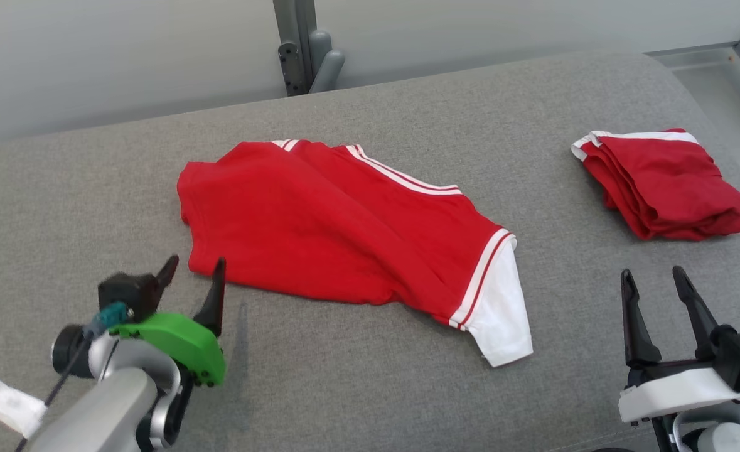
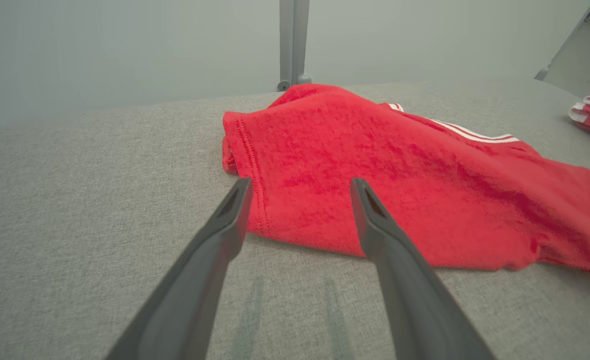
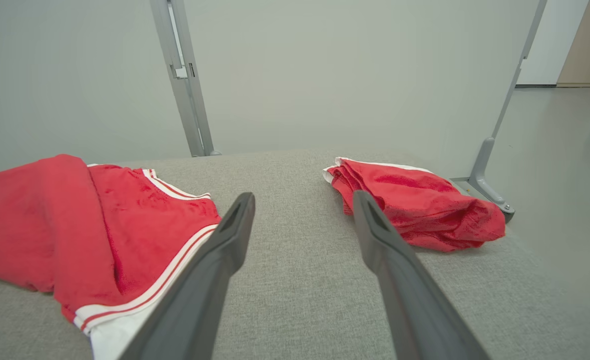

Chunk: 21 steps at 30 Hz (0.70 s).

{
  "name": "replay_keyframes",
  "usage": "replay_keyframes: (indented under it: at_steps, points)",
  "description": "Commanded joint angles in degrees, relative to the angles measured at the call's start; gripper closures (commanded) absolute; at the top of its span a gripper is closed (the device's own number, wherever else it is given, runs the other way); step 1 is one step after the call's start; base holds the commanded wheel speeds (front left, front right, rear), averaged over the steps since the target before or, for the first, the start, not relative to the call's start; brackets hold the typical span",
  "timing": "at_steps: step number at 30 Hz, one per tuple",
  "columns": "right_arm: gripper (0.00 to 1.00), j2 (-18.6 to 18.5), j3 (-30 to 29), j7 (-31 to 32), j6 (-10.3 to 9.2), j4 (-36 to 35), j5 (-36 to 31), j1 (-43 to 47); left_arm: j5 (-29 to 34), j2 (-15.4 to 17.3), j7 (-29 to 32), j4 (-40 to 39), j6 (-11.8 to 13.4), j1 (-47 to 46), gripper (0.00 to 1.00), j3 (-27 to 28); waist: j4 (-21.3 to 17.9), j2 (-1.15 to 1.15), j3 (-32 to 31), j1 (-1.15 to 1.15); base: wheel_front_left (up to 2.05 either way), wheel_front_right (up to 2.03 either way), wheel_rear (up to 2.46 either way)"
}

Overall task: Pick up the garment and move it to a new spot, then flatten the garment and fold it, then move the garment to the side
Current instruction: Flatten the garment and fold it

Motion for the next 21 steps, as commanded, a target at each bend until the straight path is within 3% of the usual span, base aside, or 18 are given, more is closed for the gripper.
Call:
replay_keyframes:
  at_steps: [1, 10, 17, 19, 21]
  points:
    - [0.00, -0.7, 0.5, 0.0, -0.02, -0.3, 0.2, -1.7, -0.8, -0.8, 1.0, 3.1, -2.0, -3.7, 0.00, 0.6, 0.7, 0.00, 3.7, 0.00, 0.00, 0.00, 0.00]
    - [0.00, -0.8, 1.2, 0.0, -0.02, -0.2, 0.8, -5.6, -3.8, -3.2, 8.2, 19.8, -10.8, -14.6, 0.00, 0.9, -1.6, 0.00, 11.6, 0.00, 0.00, 0.00, 0.00]
    - [0.00, -0.1, 0.6, 0.0, -0.02, 0.4, 0.9, -5.4, -6.0, -4.7, 10.0, 24.0, -14.4, -14.7, 0.03, 0.8, -2.5, 0.00, 11.9, 0.00, 0.00, 0.00, 0.00]
    - [0.00, 0.0, 0.3, 0.0, -0.02, 0.6, 1.0, -5.3, -6.5, -5.4, 11.2, 24.0, -15.4, -13.8, 0.51, 0.1, -2.5, 0.00, 11.4, 0.00, 0.00, 0.00, 0.00]
    - [0.00, 0.2, 0.1, 0.0, -0.02, 0.7, 0.9, -5.2, -6.8, -5.8, 12.0, 23.3, -15.8, -12.9, 0.66, -0.5, -2.2, 0.00, 10.8, 0.00, 0.00, 0.00, 0.00]
